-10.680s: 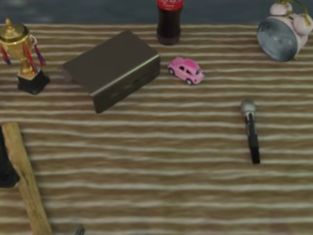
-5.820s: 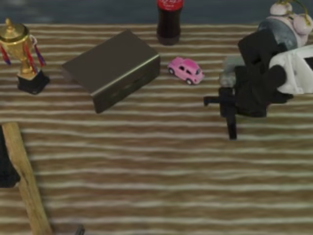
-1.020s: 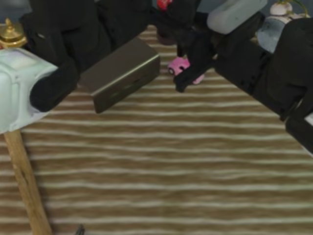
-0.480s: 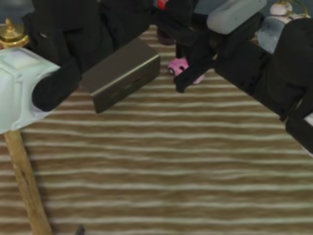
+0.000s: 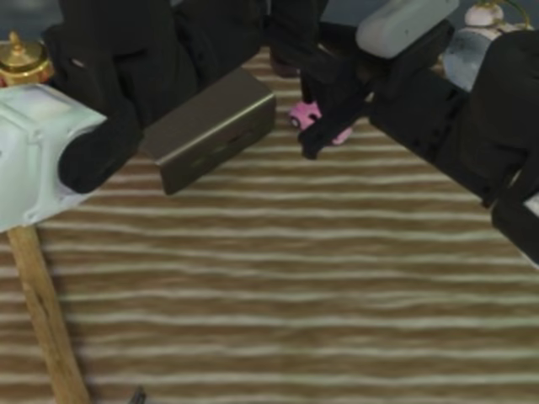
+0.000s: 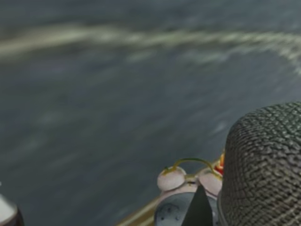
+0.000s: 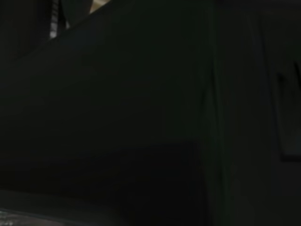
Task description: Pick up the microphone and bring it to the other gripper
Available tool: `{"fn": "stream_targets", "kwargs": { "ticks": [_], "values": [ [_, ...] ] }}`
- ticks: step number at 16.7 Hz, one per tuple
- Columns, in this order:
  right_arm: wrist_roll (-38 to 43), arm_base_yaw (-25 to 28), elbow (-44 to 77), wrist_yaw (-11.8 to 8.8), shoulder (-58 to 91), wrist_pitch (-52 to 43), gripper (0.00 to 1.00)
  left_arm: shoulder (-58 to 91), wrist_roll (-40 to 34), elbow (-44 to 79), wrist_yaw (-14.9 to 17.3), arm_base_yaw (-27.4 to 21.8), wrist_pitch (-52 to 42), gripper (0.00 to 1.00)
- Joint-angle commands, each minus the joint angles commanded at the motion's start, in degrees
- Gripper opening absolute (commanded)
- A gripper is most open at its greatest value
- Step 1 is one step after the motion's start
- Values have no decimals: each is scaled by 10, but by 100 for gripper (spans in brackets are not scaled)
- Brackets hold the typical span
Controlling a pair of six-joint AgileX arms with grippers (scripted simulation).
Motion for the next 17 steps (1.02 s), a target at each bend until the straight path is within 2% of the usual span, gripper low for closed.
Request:
{"fn": "stream_targets", "kwargs": {
  "ticks": [9, 17],
  "values": [
    [0, 0, 0, 0, 0, 0, 0, 0, 0, 0, 0, 0, 0, 0],
    [0, 0, 0, 0, 0, 0, 60, 0, 0, 0, 0, 0, 0, 0]
  ]
}}
